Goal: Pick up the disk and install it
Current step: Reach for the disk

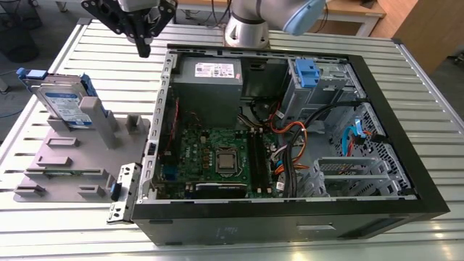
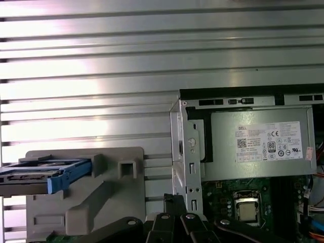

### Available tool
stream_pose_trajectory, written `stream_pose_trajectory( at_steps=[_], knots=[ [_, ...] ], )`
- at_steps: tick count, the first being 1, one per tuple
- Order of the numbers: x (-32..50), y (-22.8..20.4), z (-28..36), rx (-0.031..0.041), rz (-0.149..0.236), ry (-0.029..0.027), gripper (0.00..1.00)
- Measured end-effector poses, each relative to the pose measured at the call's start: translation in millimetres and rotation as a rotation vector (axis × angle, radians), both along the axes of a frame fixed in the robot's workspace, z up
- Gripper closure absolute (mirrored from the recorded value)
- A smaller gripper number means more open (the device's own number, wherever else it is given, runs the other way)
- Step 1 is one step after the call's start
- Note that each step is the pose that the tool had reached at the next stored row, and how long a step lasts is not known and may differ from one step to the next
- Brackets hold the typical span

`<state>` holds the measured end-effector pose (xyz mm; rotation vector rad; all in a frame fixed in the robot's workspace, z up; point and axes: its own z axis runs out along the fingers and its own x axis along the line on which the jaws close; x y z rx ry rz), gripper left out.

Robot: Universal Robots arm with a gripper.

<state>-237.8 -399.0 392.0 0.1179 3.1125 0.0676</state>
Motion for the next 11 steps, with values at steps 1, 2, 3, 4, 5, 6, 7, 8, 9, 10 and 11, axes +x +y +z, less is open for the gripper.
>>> stream_pose_trajectory(
  at_steps=[1, 2, 3, 4, 5, 6, 7, 8, 9, 10, 11],
  knots=[
    [-3.0, 0.0, -0.1, 0.0, 0.0, 0.0, 0.89],
    [-5.9, 0.0, -0.1, 0.0, 0.0, 0.0, 0.89],
    [-8.8, 0.0, -0.3, 0.0, 0.0, -0.0001, 0.89],
    [-11.8, 0.0, -0.3, 0.0, 0.0, 0.0, 0.89],
    [-14.8, 0.0, -0.4, 0.0001, 0.0, -0.0001, 0.89],
    [-20.7, 0.0, -0.5, 0.0, 0.0, 0.0, 0.89],
    [-27.4, 0.0, -0.6, 0.0, 0.0, -0.0001, 0.89],
    [-30.5, 0.0, -0.7, 0.0, 0.0, -0.0001, 0.89],
    [-33.4, 0.0, -0.8, 0.0, 0.0, -0.0001, 0.89],
    [-36.3, 0.0, -0.8, 0.0, 0.0, -0.0001, 0.89],
    [-39.4, 0.0, -0.9, 0.0, 0.0, -0.0001, 0.89]
  ],
)
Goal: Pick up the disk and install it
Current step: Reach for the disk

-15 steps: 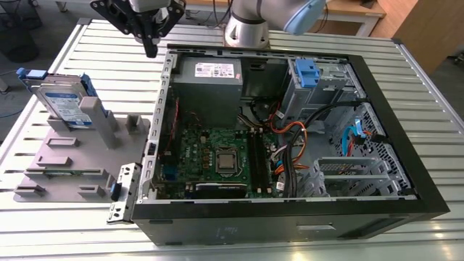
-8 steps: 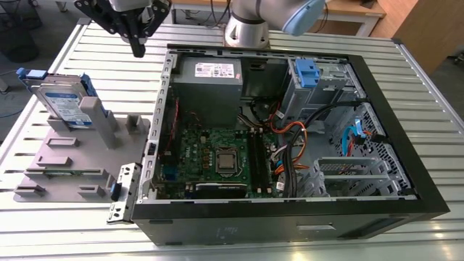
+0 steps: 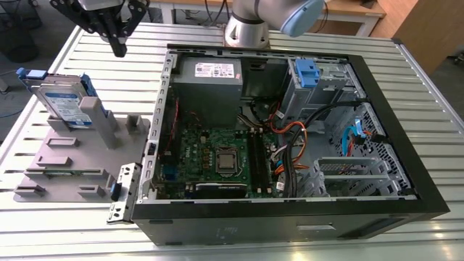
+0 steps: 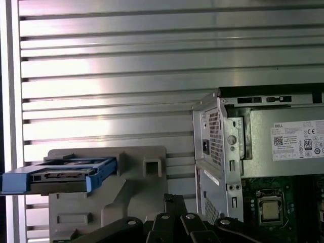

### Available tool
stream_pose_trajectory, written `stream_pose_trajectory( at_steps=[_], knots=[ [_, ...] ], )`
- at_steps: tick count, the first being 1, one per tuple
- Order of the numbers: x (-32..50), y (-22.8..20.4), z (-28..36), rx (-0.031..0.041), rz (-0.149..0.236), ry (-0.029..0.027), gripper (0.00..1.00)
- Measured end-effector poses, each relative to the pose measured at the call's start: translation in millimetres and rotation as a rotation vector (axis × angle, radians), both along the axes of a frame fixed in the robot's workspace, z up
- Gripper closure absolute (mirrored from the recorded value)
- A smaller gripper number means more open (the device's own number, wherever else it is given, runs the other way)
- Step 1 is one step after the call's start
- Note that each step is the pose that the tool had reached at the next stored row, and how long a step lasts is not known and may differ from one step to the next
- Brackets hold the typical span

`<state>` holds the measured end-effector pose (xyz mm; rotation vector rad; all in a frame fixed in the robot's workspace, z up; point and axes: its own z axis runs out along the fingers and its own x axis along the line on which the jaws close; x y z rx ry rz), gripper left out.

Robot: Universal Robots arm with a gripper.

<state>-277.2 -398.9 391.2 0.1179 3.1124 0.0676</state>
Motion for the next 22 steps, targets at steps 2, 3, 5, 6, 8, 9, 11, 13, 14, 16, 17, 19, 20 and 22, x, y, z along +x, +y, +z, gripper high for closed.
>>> stream_pose_trajectory(
  at_steps=[2, 3, 5, 6, 8, 9, 11, 13, 14, 16, 17, 19, 20, 22],
  knots=[
    [-5.8, 0.0, -0.1, 0.0, 0.0, 0.0, 0.89],
    [-8.6, 0.0, -0.2, 0.0, 0.0, 0.0, 0.89],
    [-14.0, 0.0, -0.3, 0.0, 0.0, 0.0, 0.89],
    [-16.7, 0.0, -0.3, 0.0, 0.0, 0.0, 0.89],
    [-22.5, 0.0, -0.4, 0.0, 0.0, 0.0, 0.89],
    [-25.4, 0.0, -0.5, 0.0, 0.0, 0.0, 0.89],
    [-31.6, 0.0, -0.6, 0.0, 0.0, -0.0001, 0.89],
    [-37.6, 0.0, -0.8, 0.0, 0.0, -0.0001, 0.89],
    [-40.5, 0.0, -0.8, 0.0, 0.0, -0.0001, 0.89],
    [-46.5, 0.0, -0.8, -0.0001, 0.0, -0.0001, 0.89],
    [-49.9, 0.0, -0.9, 0.0, 0.0, -0.0003, 0.89],
    [-55.7, 0.0, -1.0, 0.0, 0.0, -0.0003, 0.89],
    [-58.3, 0.0, -1.1, 0.0, 0.0, -0.0003, 0.89],
    [-63.6, 0.0, -1.2, 0.0, 0.0, -0.0003, 0.89]
  ],
)
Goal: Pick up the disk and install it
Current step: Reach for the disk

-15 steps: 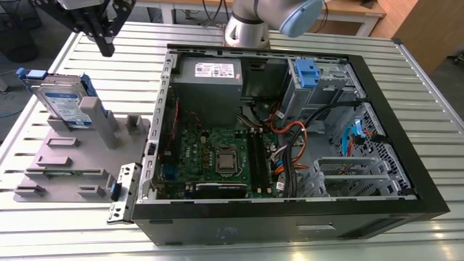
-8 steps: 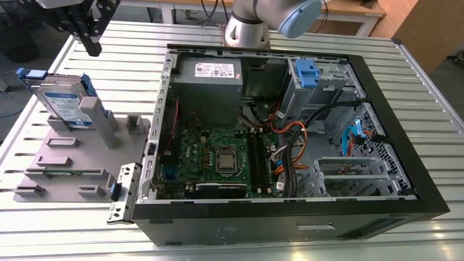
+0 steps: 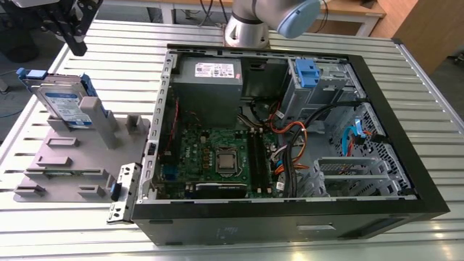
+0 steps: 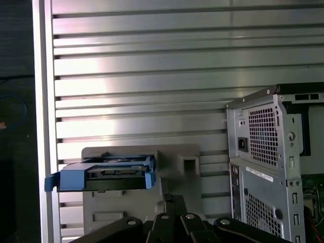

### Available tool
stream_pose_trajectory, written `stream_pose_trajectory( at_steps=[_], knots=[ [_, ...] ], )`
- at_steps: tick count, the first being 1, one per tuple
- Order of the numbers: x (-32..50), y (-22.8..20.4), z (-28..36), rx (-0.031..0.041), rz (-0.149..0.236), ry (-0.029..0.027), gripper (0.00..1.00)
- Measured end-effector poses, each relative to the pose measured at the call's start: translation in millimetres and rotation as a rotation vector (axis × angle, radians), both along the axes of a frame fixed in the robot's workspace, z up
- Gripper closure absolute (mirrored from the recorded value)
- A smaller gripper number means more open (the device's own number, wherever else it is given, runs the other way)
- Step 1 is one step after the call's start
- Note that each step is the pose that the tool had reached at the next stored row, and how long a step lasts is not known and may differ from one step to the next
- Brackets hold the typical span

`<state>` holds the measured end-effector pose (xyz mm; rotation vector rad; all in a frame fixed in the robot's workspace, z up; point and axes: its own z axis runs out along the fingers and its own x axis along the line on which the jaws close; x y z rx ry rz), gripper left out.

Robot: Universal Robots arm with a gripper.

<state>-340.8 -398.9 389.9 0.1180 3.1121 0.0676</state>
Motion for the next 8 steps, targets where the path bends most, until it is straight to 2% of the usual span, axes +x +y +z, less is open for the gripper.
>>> stream_pose_trajectory(
  at_steps=[3, 8],
  knots=[
    [-5.3, 0.0, -0.1, 0.0, 0.0, -0.0001, 0.89],
    [-6.2, 0.0, -0.1, 0.0, 0.0, 0.0, 0.89]
  ],
)
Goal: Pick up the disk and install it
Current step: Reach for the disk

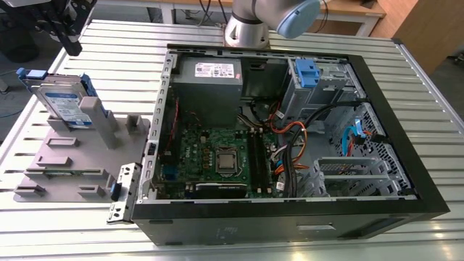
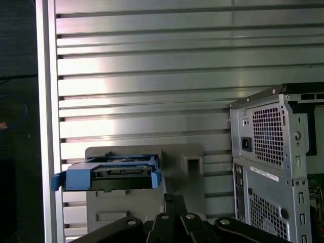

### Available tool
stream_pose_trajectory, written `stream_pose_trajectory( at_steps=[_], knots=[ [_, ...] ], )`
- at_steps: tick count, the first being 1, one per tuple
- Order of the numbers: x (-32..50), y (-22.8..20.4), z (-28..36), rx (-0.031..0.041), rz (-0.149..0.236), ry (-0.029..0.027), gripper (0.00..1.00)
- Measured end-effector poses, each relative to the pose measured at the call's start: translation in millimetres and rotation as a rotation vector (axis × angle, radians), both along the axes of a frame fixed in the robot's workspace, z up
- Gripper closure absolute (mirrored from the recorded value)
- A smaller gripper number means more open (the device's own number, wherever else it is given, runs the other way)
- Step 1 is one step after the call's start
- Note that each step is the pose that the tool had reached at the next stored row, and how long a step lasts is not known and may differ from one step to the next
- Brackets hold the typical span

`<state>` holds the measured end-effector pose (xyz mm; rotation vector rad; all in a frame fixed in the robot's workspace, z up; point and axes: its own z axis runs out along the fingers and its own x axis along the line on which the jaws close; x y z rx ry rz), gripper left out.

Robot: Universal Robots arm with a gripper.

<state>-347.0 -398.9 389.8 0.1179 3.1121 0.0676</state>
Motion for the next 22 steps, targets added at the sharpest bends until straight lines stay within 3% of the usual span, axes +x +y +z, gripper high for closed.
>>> stream_pose_trajectory(
  at_steps=[12, 22],
  knots=[
    [-1.4, 0.0, -0.1, 0.0, 0.0, -0.0001, 0.89],
    [-26.6, 0.0, -1.2, 0.0, 0.0, -0.0001, 0.89]
  ],
)
